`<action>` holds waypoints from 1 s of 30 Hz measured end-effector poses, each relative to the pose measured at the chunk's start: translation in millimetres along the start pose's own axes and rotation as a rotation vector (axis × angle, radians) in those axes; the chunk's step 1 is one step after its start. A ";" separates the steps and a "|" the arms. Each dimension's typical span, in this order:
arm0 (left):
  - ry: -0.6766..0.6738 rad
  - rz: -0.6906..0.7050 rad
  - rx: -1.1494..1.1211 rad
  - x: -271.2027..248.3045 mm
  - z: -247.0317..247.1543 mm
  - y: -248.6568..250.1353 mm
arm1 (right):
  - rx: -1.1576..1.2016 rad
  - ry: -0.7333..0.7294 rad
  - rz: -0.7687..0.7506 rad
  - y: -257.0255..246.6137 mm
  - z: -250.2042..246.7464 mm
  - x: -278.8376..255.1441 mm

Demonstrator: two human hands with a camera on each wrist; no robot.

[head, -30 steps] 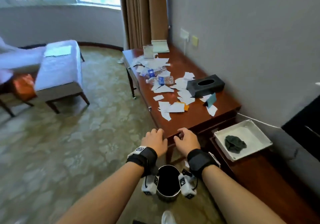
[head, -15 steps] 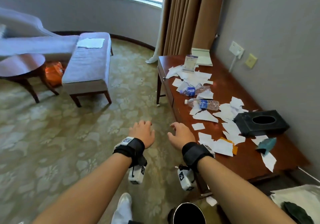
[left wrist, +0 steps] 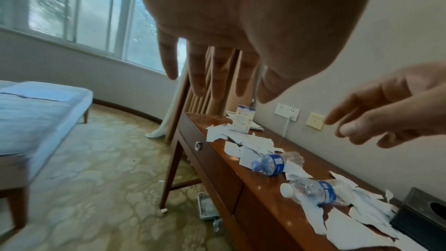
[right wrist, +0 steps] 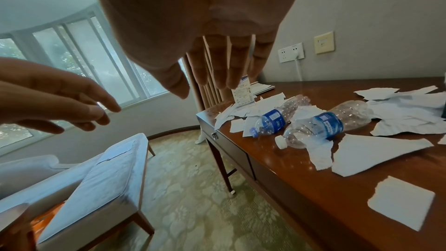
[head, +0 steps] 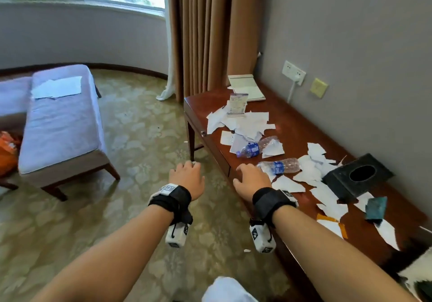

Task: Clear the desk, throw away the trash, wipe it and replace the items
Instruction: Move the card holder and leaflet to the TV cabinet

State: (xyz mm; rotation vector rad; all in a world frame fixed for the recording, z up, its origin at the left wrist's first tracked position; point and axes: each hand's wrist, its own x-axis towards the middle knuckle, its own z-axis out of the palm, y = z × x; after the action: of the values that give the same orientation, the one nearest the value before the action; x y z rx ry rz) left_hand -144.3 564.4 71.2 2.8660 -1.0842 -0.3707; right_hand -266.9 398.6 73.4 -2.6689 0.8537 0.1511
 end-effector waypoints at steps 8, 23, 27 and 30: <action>-0.002 0.105 0.025 162.8 -23.0 9.4 | 0.049 0.021 0.054 4.6 -8.1 153.4; -0.075 0.297 0.014 450.2 -69.5 46.6 | 0.164 0.003 0.252 48.9 -47.9 377.4; -0.097 0.380 0.044 554.5 -72.2 49.7 | 0.210 0.026 0.341 63.6 -50.2 444.0; -0.127 0.447 0.081 637.0 -75.2 51.8 | 0.239 0.063 0.361 71.0 -50.9 500.3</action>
State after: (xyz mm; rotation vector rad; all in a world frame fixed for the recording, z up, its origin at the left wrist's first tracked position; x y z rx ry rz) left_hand 302.0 103.5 21.5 2.5804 -1.7463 -0.4889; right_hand 99.3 54.2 1.3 -2.2907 1.2819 0.0455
